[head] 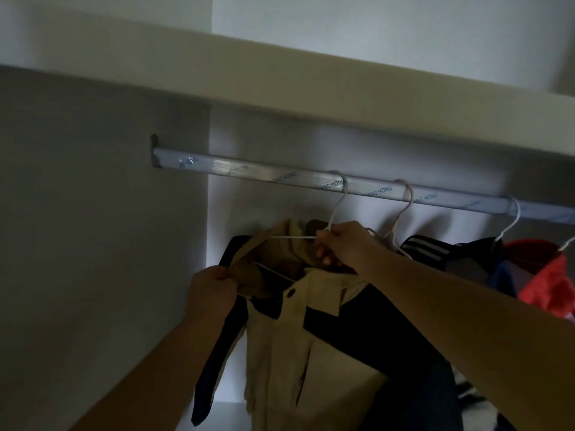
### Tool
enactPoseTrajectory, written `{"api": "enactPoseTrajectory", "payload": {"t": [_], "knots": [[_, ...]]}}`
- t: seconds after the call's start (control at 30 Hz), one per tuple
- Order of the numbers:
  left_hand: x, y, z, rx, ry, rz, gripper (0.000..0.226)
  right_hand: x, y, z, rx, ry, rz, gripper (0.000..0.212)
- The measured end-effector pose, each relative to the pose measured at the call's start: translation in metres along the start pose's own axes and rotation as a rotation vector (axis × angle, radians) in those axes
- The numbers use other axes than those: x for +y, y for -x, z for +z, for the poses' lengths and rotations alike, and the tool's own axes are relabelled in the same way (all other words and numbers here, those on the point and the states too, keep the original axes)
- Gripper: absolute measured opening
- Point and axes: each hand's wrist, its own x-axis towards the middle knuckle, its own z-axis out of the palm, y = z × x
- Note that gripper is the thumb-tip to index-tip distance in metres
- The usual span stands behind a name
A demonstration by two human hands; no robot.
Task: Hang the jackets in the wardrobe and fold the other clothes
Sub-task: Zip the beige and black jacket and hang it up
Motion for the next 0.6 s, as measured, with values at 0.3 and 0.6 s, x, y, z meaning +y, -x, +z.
{"api": "enactPoseTrajectory", "payload": {"t": [0.3, 0.6], "knots": [[0.023, 0.001, 0.003, -0.085, 0.252, -0.12, 0.017, 0.018, 0.084, 0.027, 0.095, 0.909, -0.94, 0.03], [0.033, 0.013, 0.004, -0.099, 0.434, -0.134, 0.014, 0.074, 0.094, 0.073, -0.266, 1.226, -0.395, 0.046]]}}
